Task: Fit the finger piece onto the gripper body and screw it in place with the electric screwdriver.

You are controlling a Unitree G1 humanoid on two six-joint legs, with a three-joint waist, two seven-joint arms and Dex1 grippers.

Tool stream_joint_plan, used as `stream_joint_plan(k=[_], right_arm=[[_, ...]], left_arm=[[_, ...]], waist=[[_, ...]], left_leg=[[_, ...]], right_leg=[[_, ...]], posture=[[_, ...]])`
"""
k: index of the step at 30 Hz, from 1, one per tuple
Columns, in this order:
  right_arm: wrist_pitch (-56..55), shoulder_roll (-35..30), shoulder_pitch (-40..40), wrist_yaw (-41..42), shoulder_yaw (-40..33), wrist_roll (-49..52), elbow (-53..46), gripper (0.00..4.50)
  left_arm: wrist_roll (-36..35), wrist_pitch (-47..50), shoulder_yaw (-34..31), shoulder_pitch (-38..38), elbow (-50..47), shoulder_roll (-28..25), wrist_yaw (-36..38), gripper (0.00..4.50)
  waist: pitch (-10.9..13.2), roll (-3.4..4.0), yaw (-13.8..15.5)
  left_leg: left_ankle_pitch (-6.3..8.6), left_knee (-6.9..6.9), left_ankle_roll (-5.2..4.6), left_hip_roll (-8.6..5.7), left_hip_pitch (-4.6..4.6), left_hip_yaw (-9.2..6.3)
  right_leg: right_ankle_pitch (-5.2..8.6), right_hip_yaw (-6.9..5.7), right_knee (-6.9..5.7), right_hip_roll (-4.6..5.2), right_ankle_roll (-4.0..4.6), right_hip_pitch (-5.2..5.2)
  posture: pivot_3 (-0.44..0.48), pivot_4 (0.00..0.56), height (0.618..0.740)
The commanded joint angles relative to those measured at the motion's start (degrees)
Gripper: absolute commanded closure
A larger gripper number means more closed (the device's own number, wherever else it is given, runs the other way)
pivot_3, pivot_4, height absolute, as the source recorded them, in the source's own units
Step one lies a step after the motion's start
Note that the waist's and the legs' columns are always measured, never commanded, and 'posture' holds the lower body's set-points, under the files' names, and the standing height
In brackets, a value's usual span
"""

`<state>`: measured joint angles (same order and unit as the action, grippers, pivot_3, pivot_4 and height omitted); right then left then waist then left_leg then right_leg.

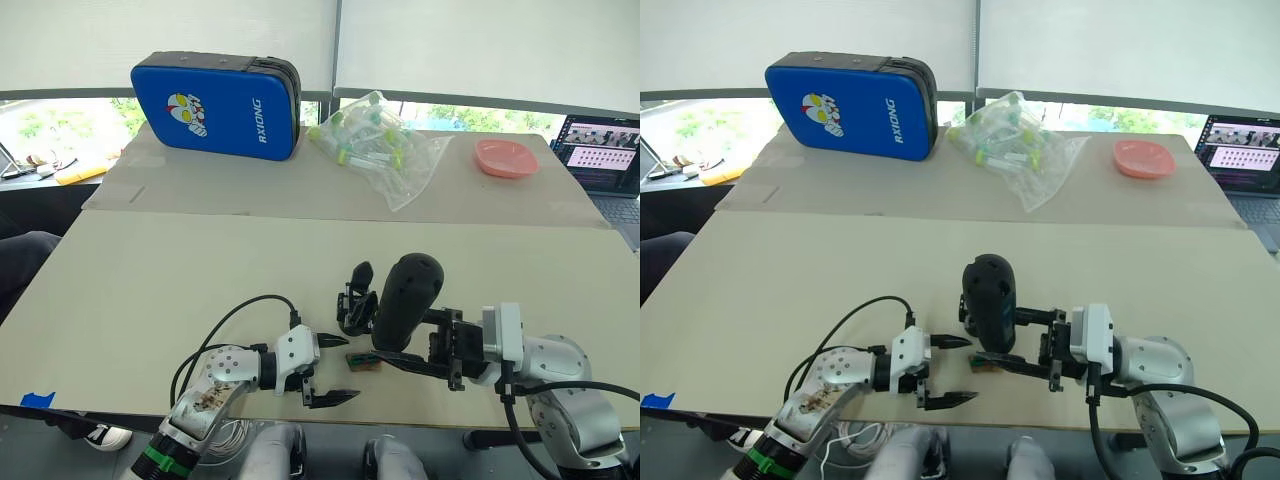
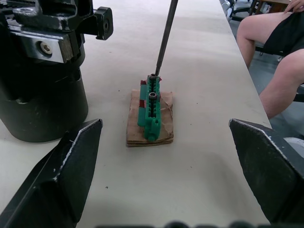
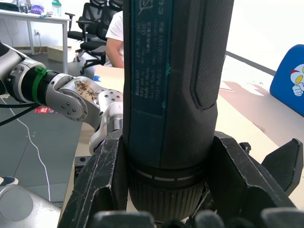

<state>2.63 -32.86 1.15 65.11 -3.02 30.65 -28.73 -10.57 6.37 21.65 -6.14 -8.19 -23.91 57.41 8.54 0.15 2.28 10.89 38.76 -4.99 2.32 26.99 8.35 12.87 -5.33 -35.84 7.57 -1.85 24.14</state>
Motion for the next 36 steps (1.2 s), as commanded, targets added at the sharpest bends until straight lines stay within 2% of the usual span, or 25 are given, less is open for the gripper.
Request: stream_joint_plan(k=[1,36], right_arm=[[-1.58,-0.07,-0.93,-0.47,-1.00,1.96,-1.57,2.59],[-1.41,0.18,-1.16,-1.05,-0.62,2.02,-1.36,2.59]], left_arm=[[0.48,1.32,2.33,1.02,1.28,0.29,0.42,0.00],[0.20,1.49,2.25,1.48,0.81,-0.19,0.85,0.00]], waist=[[0.00,0.00,0.00],[0.00,0.00,-0.02]], left_leg=[[0.00,0.00,0.00,0.00,0.00,0.00],[0.01,-0.01,0.00,0.00,0.00,0.00]], right_leg=[[0.00,0.00,0.00,0.00,0.00,0.00],[0.01,0.00,0.01,0.00,0.00,0.01]], posture=[[0.000,0.150,0.740],[0.000,0.150,0.740]])
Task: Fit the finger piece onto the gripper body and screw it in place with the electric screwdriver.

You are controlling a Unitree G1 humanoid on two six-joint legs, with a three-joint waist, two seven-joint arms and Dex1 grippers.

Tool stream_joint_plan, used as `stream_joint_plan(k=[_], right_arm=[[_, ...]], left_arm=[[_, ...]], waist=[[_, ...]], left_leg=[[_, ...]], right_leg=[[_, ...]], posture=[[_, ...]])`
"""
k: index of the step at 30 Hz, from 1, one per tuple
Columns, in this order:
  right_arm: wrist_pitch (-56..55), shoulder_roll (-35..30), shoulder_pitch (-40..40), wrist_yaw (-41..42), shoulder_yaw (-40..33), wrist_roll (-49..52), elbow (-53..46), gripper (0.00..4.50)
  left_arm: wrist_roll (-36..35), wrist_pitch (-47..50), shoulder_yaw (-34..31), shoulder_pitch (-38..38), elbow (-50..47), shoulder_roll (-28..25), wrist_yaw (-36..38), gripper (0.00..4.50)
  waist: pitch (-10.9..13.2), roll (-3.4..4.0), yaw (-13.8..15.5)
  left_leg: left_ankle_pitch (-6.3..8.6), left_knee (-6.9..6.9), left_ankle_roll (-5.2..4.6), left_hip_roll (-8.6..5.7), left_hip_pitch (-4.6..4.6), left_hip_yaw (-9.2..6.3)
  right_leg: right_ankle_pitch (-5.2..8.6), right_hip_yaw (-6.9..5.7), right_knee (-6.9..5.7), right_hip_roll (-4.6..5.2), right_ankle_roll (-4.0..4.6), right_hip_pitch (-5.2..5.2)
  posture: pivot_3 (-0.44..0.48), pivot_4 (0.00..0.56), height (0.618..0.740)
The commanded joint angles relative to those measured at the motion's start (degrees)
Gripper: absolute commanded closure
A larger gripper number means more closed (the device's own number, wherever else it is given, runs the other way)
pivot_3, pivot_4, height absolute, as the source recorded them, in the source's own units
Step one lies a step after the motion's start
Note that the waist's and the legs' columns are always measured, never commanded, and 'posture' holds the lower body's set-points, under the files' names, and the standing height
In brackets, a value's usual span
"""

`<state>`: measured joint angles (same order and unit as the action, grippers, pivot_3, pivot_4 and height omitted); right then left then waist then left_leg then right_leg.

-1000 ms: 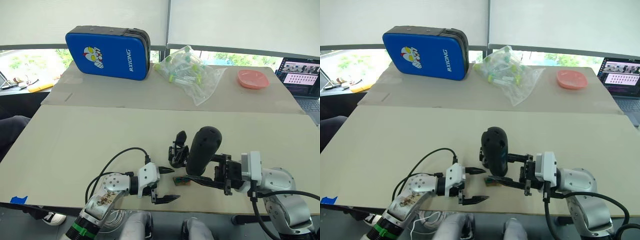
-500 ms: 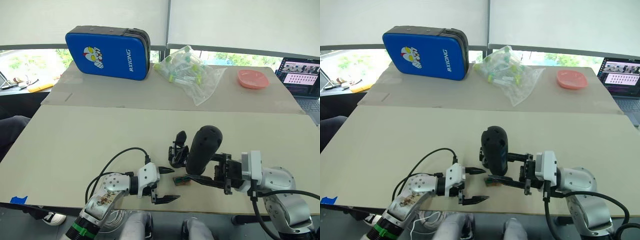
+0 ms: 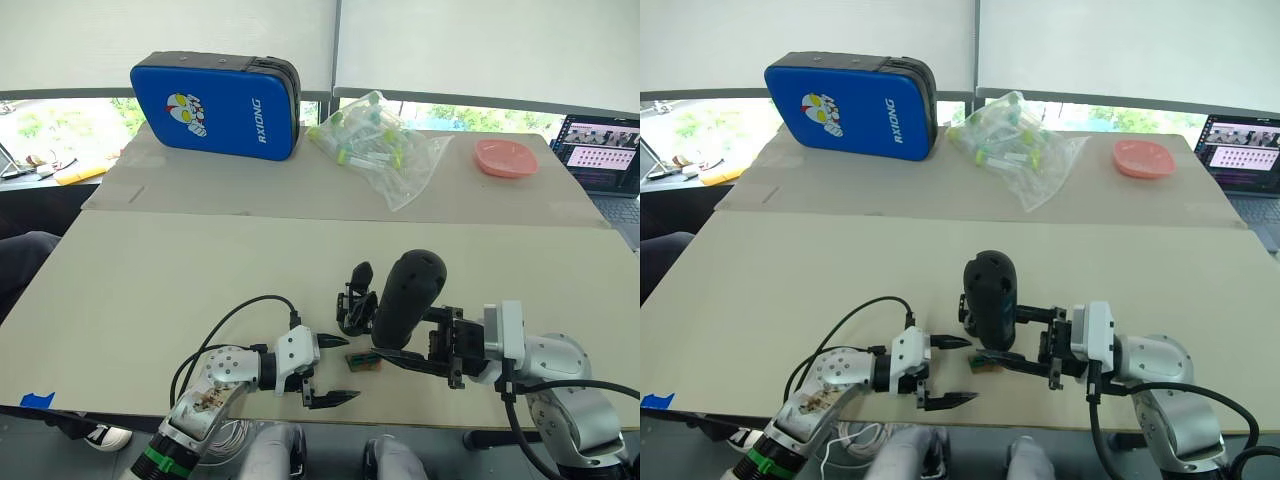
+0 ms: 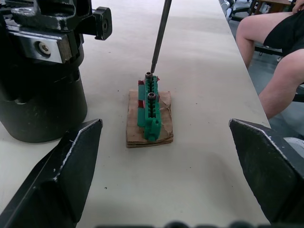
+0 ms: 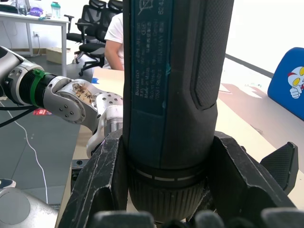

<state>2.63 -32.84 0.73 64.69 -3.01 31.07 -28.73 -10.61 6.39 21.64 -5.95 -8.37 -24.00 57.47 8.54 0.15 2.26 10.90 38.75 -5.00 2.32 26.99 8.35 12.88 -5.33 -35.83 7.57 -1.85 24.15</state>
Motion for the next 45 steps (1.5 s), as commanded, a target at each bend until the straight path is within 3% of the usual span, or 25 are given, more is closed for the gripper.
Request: stream_joint_plan(k=[1,45], right_arm=[[-1.39,0.21,-0.74,-0.71,-0.54,1.55,-1.40,2.59],[0.89,-2.42,0.19,-0.02,0.02,3.33,-1.96,2.59]], left_arm=[[0.22,1.48,2.26,1.27,0.97,-0.10,0.81,0.00],[0.30,1.90,2.21,0.26,1.37,0.35,0.98,0.00]], waist=[[0.00,0.00,0.00],[0.00,0.00,0.01]], left_leg=[[0.00,0.00,0.00,0.00,0.00,0.00],[0.00,0.00,0.00,0.00,0.00,0.00]], right_leg=[[0.00,0.00,0.00,0.00,0.00,0.00],[0.00,0.00,0.00,0.00,0.00,0.00]], posture=[[0.000,0.150,0.740],[0.000,0.150,0.740]])
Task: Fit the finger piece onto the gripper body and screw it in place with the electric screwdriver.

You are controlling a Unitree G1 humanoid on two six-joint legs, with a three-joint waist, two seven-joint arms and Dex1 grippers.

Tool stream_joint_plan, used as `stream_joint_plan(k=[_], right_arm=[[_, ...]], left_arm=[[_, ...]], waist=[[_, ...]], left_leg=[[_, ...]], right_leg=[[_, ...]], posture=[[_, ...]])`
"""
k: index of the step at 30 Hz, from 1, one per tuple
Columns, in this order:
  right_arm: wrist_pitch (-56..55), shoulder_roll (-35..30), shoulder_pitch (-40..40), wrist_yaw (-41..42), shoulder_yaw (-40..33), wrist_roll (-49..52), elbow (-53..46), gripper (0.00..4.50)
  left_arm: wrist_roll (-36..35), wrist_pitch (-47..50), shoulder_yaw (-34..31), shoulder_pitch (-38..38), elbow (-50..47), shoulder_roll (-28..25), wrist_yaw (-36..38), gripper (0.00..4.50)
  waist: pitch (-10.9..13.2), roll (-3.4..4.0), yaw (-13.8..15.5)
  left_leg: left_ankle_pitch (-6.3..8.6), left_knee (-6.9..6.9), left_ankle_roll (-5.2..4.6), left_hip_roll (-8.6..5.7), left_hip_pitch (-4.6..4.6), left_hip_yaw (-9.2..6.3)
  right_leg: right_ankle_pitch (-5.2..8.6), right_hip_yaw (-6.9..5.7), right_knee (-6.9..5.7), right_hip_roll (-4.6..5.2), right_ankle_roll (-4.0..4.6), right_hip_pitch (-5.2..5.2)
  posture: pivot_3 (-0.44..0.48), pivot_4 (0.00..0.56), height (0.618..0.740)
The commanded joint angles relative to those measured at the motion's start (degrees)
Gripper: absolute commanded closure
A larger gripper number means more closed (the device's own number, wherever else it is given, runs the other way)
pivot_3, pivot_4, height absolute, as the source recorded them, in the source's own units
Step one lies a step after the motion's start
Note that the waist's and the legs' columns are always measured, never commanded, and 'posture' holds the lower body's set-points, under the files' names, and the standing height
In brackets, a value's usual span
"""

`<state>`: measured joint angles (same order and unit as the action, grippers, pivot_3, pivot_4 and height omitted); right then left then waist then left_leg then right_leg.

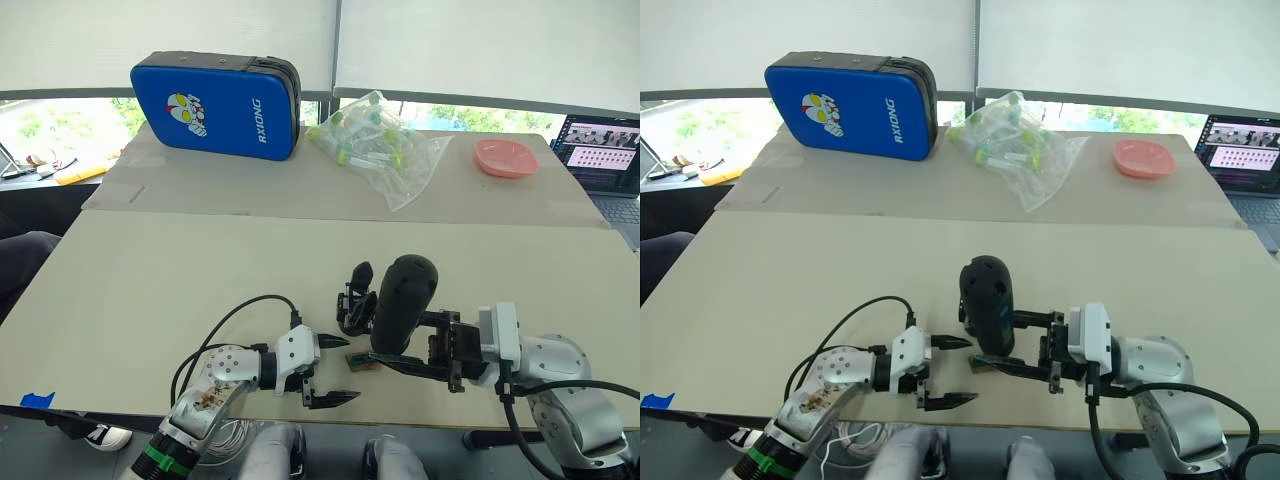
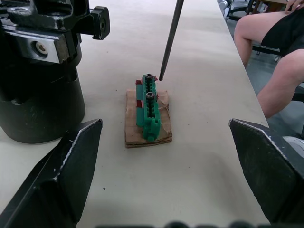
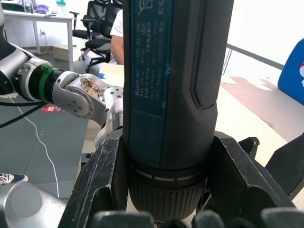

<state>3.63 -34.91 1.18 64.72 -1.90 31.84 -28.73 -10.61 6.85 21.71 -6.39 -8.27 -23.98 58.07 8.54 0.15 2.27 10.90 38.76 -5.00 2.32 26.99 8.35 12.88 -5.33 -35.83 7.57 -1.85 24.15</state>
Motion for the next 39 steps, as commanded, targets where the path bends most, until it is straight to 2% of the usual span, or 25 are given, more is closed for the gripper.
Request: stream_joint_plan(k=[1,9,39], right_arm=[[-0.14,-0.25,-0.24,0.00,-1.37,3.21,-2.17,2.59],[-1.06,-0.02,-1.22,-0.91,-2.93,4.67,-2.12,2.59],[-1.85,1.63,-1.94,-1.71,-1.21,1.58,-0.57,2.59]], left_arm=[[0.31,1.46,2.15,0.68,1.28,0.35,0.38,0.00],[0.32,1.66,2.00,0.65,1.20,0.45,0.34,0.00],[0.29,2.22,1.88,0.96,0.57,0.37,0.03,0.00]], waist=[[0.00,0.00,0.01],[0.00,0.00,0.04],[0.00,0.00,0.05]], left_leg=[[0.00,0.00,0.00,0.00,0.00,0.00],[0.00,0.00,0.00,0.00,0.00,0.00],[0.00,0.00,0.00,0.00,0.00,0.00]], right_leg=[[0.00,0.00,0.00,0.00,0.00,0.00],[0.00,0.00,0.00,0.01,0.00,-0.01],[0.00,0.00,0.00,0.01,0.00,0.00]], posture=[[0.000,0.150,0.740],[0.000,0.150,0.740],[0.000,0.150,0.740]])
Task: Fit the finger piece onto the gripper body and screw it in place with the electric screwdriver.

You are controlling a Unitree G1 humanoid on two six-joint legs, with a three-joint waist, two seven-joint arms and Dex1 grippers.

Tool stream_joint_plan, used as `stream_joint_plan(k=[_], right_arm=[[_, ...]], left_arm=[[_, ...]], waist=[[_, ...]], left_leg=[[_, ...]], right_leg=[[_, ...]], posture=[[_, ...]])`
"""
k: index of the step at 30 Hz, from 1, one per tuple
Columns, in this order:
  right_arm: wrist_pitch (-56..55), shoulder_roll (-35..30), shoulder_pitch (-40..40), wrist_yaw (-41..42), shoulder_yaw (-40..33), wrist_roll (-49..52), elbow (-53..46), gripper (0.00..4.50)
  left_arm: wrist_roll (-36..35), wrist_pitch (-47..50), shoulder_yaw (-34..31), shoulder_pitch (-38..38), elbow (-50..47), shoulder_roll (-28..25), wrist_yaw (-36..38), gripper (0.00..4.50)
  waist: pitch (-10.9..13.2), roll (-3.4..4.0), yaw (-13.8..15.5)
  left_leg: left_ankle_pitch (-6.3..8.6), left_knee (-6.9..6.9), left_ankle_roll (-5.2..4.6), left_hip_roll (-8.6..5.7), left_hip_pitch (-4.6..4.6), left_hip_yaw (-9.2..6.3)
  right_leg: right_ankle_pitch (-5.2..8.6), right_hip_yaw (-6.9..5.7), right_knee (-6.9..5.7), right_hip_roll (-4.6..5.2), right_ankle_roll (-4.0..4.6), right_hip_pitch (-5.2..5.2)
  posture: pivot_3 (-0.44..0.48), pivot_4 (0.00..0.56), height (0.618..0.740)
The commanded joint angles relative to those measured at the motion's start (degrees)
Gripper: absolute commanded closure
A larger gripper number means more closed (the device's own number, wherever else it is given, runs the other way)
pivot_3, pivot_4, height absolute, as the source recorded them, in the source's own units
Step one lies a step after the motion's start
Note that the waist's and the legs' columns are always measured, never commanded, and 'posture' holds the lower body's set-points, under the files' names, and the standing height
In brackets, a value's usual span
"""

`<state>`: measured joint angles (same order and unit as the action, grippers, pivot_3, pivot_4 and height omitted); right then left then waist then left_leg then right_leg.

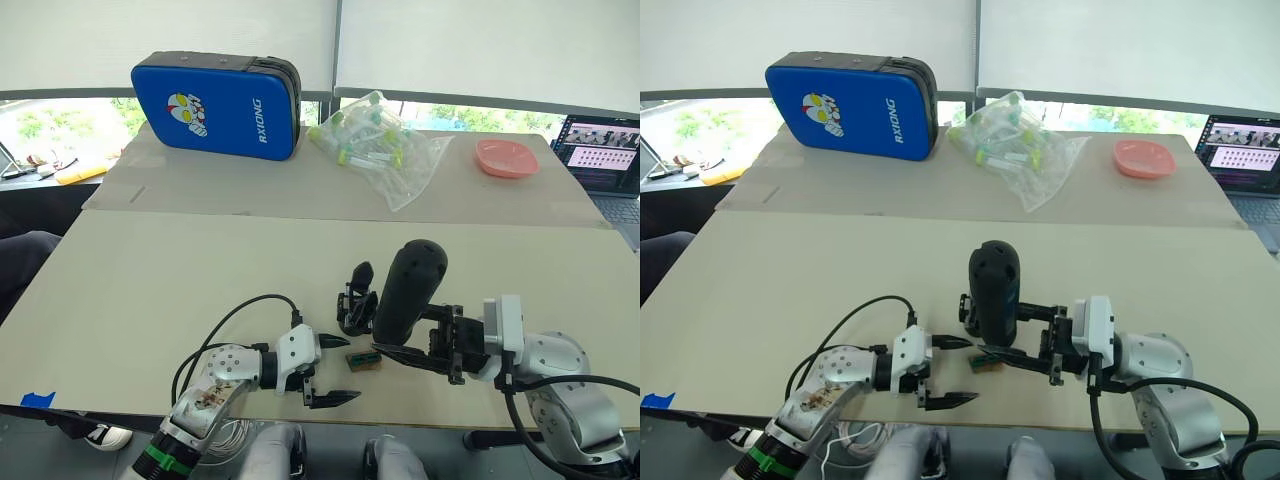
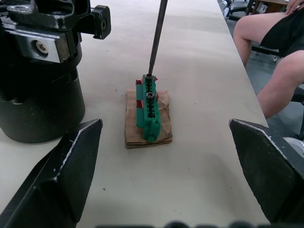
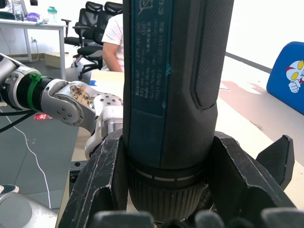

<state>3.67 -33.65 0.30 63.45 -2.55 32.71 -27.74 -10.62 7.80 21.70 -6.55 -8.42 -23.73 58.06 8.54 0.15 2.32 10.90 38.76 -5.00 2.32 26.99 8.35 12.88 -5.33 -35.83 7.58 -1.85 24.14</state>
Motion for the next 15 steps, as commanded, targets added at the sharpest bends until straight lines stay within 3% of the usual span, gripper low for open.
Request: stream_joint_plan(k=[1,15], right_arm=[[-1.89,0.38,-1.04,-0.40,-0.51,0.67,-1.55,2.59],[-1.23,-0.08,-0.56,-0.60,0.02,-0.25,-1.42,2.59]], left_arm=[[0.30,1.26,1.90,1.15,0.72,0.13,0.03,0.00],[0.32,1.29,1.96,1.42,0.42,-0.01,-0.06,0.00]], waist=[[0.00,0.00,0.00],[0.00,0.00,-0.02]], left_leg=[[0.00,0.00,0.00,0.00,0.00,0.00],[0.00,0.00,0.00,0.00,0.00,0.00]], right_leg=[[0.00,0.00,0.00,0.00,0.00,0.00],[0.00,0.00,0.00,0.00,0.00,0.00]], posture=[[0.000,0.150,0.740],[0.000,0.150,0.740]])
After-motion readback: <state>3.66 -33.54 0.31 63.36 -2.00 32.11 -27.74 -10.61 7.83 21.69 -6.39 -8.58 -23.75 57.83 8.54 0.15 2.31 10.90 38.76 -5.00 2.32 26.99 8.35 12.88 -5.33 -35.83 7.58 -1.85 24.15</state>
